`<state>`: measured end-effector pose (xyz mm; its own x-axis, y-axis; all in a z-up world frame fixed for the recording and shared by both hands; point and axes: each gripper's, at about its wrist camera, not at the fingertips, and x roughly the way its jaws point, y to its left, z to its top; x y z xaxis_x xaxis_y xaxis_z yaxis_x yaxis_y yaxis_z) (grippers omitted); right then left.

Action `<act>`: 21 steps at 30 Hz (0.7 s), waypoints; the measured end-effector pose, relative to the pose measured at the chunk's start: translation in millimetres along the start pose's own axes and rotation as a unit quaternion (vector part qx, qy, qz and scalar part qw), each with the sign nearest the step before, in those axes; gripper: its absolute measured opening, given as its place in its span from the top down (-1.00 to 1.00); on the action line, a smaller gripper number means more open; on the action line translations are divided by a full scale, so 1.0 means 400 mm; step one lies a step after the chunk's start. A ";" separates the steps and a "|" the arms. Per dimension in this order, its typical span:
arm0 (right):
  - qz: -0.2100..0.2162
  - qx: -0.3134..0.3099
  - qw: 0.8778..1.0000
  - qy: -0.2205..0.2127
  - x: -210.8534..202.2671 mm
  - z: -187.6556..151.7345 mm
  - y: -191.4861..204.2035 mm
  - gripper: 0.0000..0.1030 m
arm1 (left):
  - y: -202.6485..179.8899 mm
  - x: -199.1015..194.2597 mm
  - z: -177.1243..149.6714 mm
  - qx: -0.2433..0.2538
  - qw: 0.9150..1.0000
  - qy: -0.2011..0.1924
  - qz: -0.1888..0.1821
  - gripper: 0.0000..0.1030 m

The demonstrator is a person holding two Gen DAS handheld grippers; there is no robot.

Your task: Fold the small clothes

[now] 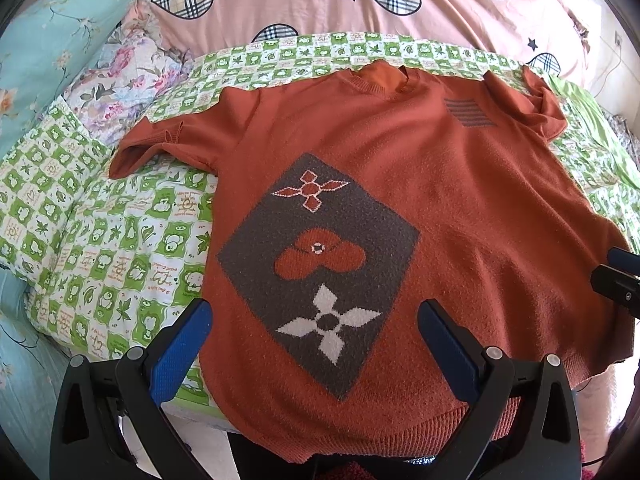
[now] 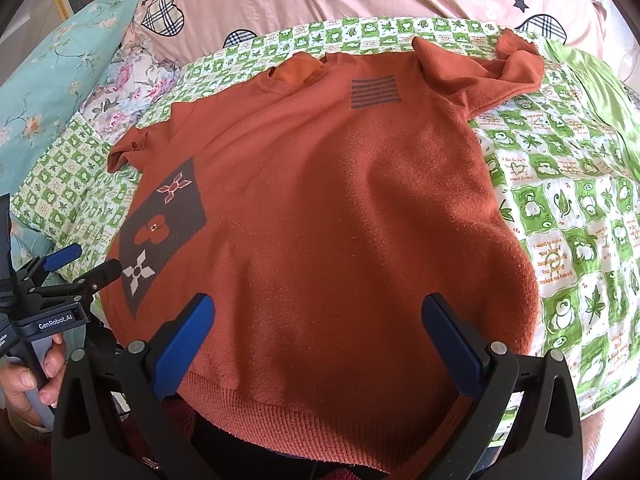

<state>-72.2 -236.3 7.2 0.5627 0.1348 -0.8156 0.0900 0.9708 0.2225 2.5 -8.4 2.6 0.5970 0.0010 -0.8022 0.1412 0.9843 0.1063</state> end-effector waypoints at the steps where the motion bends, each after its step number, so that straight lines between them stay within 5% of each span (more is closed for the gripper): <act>1: 0.000 0.000 1.000 0.000 -0.001 0.001 0.001 -1.00 | 0.001 0.000 -0.001 -0.001 1.000 0.001 -0.001 -0.99; 15: 0.011 0.010 1.000 -0.007 -0.008 0.015 -0.009 -1.00 | 0.012 0.023 -0.002 -0.013 0.999 0.009 -0.036 -0.99; 21: -0.023 -0.001 1.000 0.000 -0.006 0.028 -0.027 -1.00 | 0.015 0.031 0.015 -0.021 0.999 -0.007 -0.050 -0.99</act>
<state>-65.3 -249.2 12.9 0.5581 0.0905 -0.8248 0.1147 0.9761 0.1846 15.2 -3.7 -3.1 0.5925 -0.0996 -0.7994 0.1670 0.9860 0.0009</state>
